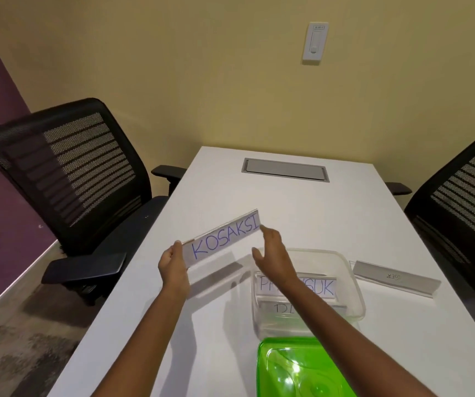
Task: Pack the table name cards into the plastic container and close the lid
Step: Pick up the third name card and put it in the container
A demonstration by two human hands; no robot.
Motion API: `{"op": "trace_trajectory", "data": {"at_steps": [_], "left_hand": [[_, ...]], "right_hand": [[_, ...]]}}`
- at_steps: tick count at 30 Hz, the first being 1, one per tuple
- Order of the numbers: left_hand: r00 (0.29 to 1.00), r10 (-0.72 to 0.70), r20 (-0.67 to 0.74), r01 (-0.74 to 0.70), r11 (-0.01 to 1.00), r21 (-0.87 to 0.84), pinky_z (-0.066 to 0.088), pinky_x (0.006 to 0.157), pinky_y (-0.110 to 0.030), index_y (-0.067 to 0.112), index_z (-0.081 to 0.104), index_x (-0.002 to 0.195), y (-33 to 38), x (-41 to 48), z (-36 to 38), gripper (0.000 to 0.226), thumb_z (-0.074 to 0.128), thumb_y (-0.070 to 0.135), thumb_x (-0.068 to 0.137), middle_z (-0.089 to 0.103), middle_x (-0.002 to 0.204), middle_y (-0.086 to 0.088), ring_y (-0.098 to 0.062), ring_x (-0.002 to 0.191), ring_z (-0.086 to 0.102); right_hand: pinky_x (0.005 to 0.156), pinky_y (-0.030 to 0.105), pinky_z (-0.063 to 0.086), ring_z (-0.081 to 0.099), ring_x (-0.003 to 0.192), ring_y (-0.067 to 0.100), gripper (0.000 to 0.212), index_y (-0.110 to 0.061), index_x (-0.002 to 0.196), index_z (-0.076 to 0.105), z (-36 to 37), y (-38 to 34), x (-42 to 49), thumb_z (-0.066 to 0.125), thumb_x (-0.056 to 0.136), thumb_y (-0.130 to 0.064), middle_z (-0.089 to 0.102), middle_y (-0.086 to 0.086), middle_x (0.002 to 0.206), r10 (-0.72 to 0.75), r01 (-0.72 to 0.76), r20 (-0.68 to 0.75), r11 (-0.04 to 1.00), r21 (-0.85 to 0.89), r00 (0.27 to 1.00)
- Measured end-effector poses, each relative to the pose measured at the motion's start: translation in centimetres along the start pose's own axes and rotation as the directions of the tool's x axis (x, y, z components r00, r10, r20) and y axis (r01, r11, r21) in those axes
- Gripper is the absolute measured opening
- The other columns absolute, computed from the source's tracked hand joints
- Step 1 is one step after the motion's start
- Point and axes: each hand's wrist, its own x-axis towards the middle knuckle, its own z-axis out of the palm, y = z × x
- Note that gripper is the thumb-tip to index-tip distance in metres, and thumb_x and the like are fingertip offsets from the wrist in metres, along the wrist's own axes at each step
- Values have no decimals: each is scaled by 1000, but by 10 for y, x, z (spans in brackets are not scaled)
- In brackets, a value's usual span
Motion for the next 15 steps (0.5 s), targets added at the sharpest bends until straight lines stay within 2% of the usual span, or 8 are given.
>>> {"op": "trace_trajectory", "data": {"at_steps": [2, 5, 9, 12, 15], "left_hand": [[999, 15, 45, -14, 1000, -23, 55, 62, -19, 5, 52, 107, 5, -6, 1, 21, 41, 22, 99, 60, 90, -11, -17, 73, 59], [991, -10, 130, 20, 997, -73, 50, 72, -24, 3, 48, 111, 9, -14, 7, 22, 39, 19, 100, 59, 93, -12, -17, 76, 58], [983, -47, 178, 57, 997, -52, 47, 72, -26, 3, 44, 110, 8, -27, 18, 19, 41, 18, 100, 58, 87, -11, -17, 76, 56], [989, -7, 149, -7, 995, 96, 45, 71, -27, 5, 46, 106, 5, -33, 23, 16, 45, 19, 98, 55, 96, -11, -18, 76, 54], [981, 104, 161, -156, 921, 358, 46, 63, -20, 7, 51, 116, 1, -38, 26, 22, 50, 12, 95, 56, 94, -9, -18, 77, 54]], "right_hand": [[106, 27, 29, 39, 135, 27, 60, -4, 147, 21, -13, 2, 3, 49, 94, -14, 29, 14, 150, 37, -34, -59, 998, 51, 998], [108, 30, 29, 36, 137, 29, 63, -3, 147, 18, -29, 6, 5, 49, 95, -19, 30, 17, 151, 121, -109, -116, 989, 105, 986], [101, 35, 40, 48, 124, 32, 52, -1, 139, 36, -41, 17, 1, 53, 93, -18, 48, 22, 138, 206, -190, -102, 971, 148, 973], [96, 36, 44, 54, 116, 33, 50, -2, 137, 40, -51, 28, -8, 57, 90, -10, 56, 21, 127, 253, -230, -124, 958, 172, 959], [77, 27, 42, 56, 87, 25, 48, -3, 135, 45, -61, 42, -17, 57, 88, -4, 59, 11, 88, 279, -254, -112, 946, 202, 954]]}}
